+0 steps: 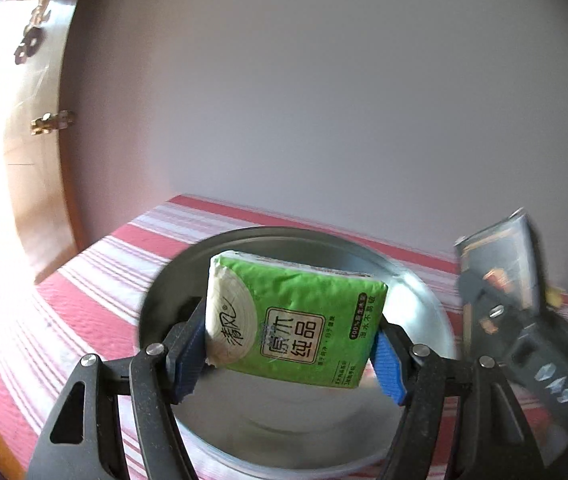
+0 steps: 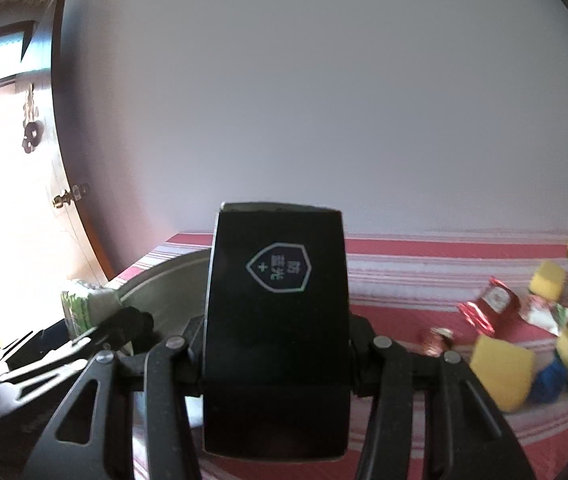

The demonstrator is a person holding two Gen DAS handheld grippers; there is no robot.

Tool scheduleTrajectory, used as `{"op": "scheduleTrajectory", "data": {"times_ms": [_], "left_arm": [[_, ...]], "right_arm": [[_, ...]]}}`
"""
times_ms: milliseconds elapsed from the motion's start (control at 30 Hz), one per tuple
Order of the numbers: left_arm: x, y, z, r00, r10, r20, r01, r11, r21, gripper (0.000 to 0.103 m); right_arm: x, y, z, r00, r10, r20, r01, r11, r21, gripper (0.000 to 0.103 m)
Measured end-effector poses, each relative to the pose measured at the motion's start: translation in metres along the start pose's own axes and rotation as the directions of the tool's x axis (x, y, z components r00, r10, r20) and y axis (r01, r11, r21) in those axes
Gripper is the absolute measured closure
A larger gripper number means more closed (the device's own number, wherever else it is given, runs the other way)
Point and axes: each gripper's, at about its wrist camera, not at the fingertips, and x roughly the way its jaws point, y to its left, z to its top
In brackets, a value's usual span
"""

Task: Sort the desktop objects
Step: 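Carry the tissue pack and black box over the tin and release both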

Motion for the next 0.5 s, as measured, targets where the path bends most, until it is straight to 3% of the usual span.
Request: {"op": "scheduleTrajectory", "data": {"times_ms": [233, 500], "left_arm": [[0.023, 0.020, 0.012, 0.995, 0.084, -0.044, -0.084, 0.996, 0.005, 0.031], [0.046, 0.031, 0.023, 0.986, 0.132, -0.102, -0.131, 0.991, 0.013, 0.031]], "right_arm": [[0.033, 0.034, 0.020, 0.998, -0.041, -0.038, 0.038, 0.997, -0.070, 0.053], [0.078, 0.041, 0.037, 0.985, -0.084, -0.153, 0.067, 0.991, -0.114, 0.053]]}}
